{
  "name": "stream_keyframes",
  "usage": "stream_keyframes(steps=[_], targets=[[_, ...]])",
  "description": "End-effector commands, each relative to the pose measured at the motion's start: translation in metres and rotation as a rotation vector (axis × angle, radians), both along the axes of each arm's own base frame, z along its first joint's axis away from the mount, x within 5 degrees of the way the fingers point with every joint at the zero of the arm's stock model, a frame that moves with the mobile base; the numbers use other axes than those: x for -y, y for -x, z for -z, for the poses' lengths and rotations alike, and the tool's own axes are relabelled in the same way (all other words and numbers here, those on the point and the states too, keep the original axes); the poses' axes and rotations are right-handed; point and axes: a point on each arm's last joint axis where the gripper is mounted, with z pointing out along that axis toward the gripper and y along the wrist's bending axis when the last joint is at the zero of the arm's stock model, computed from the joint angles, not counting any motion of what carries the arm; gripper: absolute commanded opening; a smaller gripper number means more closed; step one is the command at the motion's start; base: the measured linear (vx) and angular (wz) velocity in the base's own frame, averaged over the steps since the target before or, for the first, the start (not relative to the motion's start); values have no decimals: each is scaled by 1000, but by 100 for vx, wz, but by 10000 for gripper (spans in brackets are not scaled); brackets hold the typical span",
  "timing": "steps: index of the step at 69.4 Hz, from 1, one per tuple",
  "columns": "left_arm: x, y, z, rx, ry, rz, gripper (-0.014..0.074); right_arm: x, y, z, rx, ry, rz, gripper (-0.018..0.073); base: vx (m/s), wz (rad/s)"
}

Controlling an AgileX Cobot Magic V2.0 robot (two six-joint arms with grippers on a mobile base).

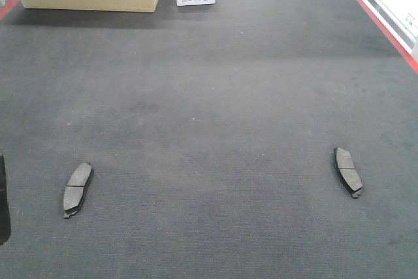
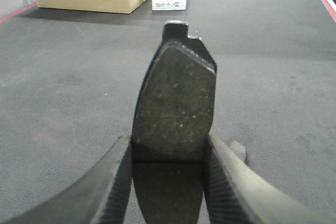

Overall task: Move and align brake pads A on conveyor
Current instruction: 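Drive up to the conveyor belt and stop before the two placed pads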

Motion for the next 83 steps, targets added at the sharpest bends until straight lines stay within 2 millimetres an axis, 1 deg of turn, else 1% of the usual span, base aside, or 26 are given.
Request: stream_keyframes(steps=[1, 54, 64, 83], targets=[[2, -1, -17, 97, 52, 18, -6, 0, -2, -18, 116, -19, -1, -2, 0, 0], [2, -1, -17, 97, 54, 17, -6, 0, -2, -18, 116, -19, -1, -2, 0, 0], [2, -2, -20, 137, 47, 17, -6, 0, -2, -18, 116, -19, -1, -2, 0, 0], [3, -2, -21, 122, 111, 6, -6, 0, -2, -18, 116, -19, -1, -2, 0, 0]])
